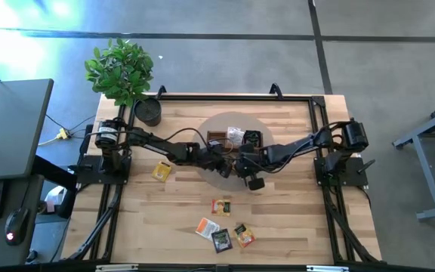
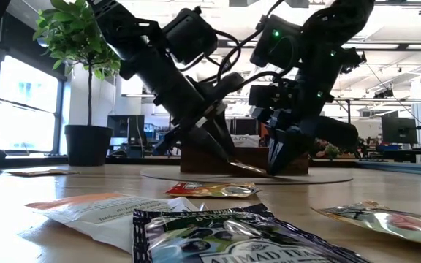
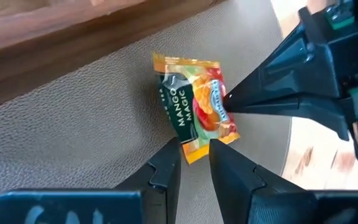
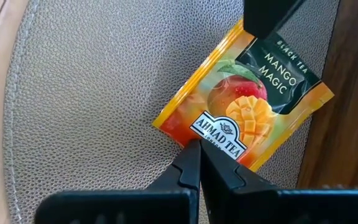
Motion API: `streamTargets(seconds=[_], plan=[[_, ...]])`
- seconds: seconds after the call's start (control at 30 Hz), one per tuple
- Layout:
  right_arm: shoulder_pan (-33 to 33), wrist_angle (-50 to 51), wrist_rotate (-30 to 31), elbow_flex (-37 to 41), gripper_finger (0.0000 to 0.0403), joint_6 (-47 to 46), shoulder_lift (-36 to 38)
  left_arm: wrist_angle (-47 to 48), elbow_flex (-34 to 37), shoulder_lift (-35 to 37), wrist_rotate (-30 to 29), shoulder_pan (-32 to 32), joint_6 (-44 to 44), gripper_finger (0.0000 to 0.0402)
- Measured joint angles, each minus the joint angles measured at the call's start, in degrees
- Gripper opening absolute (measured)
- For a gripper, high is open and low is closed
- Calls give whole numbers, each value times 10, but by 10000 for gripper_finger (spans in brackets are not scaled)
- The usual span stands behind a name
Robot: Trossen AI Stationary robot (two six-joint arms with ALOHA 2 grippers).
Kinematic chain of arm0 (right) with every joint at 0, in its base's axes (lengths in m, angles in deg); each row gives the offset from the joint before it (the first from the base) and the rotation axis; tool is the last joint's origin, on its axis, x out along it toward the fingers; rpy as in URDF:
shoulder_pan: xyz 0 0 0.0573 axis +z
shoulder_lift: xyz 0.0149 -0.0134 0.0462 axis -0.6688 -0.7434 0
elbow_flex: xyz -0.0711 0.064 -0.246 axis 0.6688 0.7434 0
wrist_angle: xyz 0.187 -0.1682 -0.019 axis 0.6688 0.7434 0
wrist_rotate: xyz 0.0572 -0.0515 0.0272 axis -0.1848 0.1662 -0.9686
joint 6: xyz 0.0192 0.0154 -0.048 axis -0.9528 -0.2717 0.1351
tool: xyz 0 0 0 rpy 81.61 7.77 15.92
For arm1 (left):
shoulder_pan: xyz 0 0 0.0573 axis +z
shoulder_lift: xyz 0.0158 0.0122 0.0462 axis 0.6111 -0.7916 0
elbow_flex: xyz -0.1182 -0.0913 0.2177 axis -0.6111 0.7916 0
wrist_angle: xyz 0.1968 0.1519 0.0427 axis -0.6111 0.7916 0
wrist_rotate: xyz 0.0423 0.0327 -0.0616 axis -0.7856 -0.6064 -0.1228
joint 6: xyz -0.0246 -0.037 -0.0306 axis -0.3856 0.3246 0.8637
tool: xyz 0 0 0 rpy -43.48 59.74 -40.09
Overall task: Pick & Place Tea
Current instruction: Put the yellow tea bag into the left section of the wooden organizer
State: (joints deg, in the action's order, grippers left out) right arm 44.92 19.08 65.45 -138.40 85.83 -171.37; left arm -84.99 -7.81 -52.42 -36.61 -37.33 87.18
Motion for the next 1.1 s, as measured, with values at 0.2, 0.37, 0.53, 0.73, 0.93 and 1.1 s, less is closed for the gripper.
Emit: streamTargets(seconds=[0.2,0.37,0.53,0.73,0.93,1.1], plan=[[-3,-1,-4,0,2,1,0,-7,0,0,-22,0,7,83],[-3,-12,-4,0,1,1,0,3,0,0,-20,0,26,83],[-3,-21,-3,0,1,1,0,11,0,0,-21,0,40,83],[-3,-22,-3,0,1,1,0,16,0,0,-9,0,65,83],[-3,-28,-2,0,2,2,-1,24,-2,-15,-10,0,78,83],[-3,-31,-2,0,2,2,-1,14,-1,-16,-5,0,76,83]])
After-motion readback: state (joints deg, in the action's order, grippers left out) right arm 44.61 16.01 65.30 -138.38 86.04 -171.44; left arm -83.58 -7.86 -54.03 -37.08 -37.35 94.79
